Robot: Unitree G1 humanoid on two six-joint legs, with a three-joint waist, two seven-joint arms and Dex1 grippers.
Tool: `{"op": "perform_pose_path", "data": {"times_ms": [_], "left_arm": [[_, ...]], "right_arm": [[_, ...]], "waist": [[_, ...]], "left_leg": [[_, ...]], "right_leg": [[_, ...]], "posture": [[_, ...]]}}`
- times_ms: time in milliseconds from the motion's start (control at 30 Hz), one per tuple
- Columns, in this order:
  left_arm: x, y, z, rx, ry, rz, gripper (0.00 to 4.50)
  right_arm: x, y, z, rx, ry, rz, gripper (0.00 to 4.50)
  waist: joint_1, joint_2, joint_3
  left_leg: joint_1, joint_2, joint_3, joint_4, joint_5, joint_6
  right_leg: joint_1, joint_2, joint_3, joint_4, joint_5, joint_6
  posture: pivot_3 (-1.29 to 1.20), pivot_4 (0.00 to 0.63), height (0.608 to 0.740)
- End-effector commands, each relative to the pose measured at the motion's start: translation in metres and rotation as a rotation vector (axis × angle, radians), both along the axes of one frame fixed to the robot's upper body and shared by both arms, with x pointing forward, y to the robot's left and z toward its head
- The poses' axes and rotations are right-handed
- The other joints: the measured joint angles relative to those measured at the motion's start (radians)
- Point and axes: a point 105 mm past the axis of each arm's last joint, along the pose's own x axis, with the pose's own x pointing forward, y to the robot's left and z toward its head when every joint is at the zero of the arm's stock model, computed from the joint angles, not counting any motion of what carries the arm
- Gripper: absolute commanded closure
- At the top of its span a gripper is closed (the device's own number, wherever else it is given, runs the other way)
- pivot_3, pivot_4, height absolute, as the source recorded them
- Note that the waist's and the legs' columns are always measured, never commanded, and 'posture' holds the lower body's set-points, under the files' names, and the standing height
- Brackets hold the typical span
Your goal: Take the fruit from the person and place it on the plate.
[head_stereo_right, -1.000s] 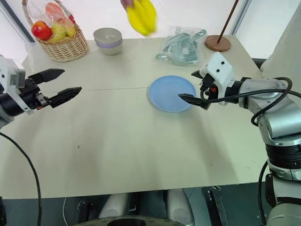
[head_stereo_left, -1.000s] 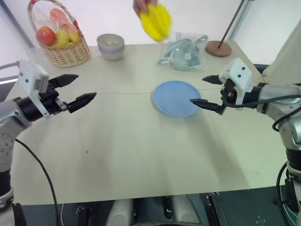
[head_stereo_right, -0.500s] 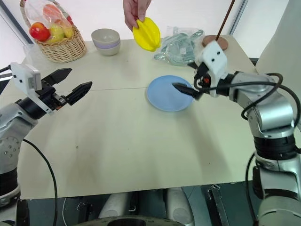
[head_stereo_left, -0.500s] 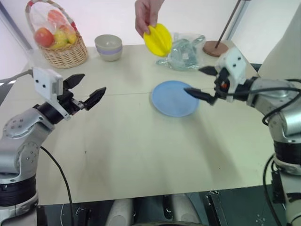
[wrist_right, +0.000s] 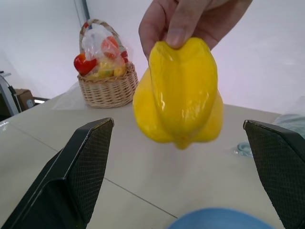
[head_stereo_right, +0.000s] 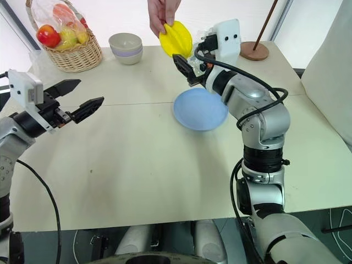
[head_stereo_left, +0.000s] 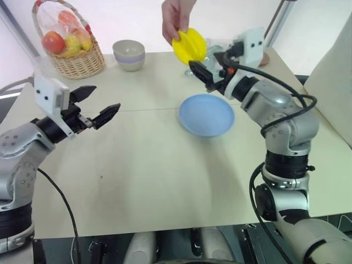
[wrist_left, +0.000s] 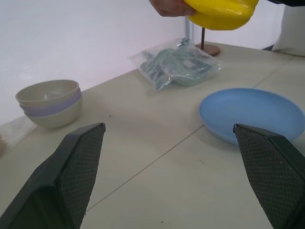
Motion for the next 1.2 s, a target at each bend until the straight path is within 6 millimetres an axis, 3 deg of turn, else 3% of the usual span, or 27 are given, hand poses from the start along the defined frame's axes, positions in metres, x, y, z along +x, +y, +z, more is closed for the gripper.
{"op": "perform_pose_path", "data": {"times_ms": [33,500,567,667,700,1200], "left_arm": [[-0.003,0.002,0.014,0.013,-0.054,0.005,0.00],[-0.006,0.006,0.017,0.028,-0.063,0.029,0.00],[-0.006,0.007,0.017,0.028,-0.064,0.032,0.00],[-0.007,0.007,0.017,0.028,-0.063,0.037,0.00],[-0.007,0.007,0.017,0.027,-0.062,0.038,0.00],[-0.017,0.010,0.011,0.052,0.007,-0.014,0.00]], "right_arm": [[0.002,0.005,0.019,0.022,-0.081,-0.015,0.05],[0.022,0.023,0.014,0.041,-0.090,0.003,0.05],[0.023,0.024,0.013,0.039,-0.094,0.003,0.86],[0.023,0.025,0.014,0.043,-0.100,0.003,2.57],[0.024,0.025,0.014,0.043,-0.099,0.003,2.90],[0.014,0.014,0.012,-0.034,-0.103,0.019,3.03]], "waist": [[-0.001,0.000,0.000],[-0.004,0.000,0.000],[-0.004,0.000,0.000],[-0.004,0.000,0.000],[-0.004,0.000,0.000],[-0.002,0.001,0.000]], "left_leg": [[0.000,0.000,0.000,0.000,0.000,0.000],[0.000,0.000,0.000,0.000,0.000,0.000],[0.000,0.000,0.000,0.000,0.000,0.000],[0.000,0.000,0.000,-0.001,0.000,0.000],[0.000,0.000,0.000,-0.001,0.000,0.000],[0.000,0.001,0.000,-0.001,0.000,0.000]], "right_leg": [[0.000,0.000,0.000,0.000,0.000,0.000],[0.000,0.000,0.000,0.000,0.000,0.000],[0.000,0.000,0.000,0.000,0.000,0.000],[0.000,0.000,0.000,0.000,0.000,0.000],[0.000,0.000,0.000,0.000,0.000,0.000],[-0.001,-0.001,0.000,-0.001,0.000,0.000]], "posture": [[0.00,0.150,0.740],[0.00,0.150,0.740],[0.00,0.150,0.740],[0.00,0.150,0.740],[0.00,0.150,0.740],[0.00,0.150,0.740]]}}
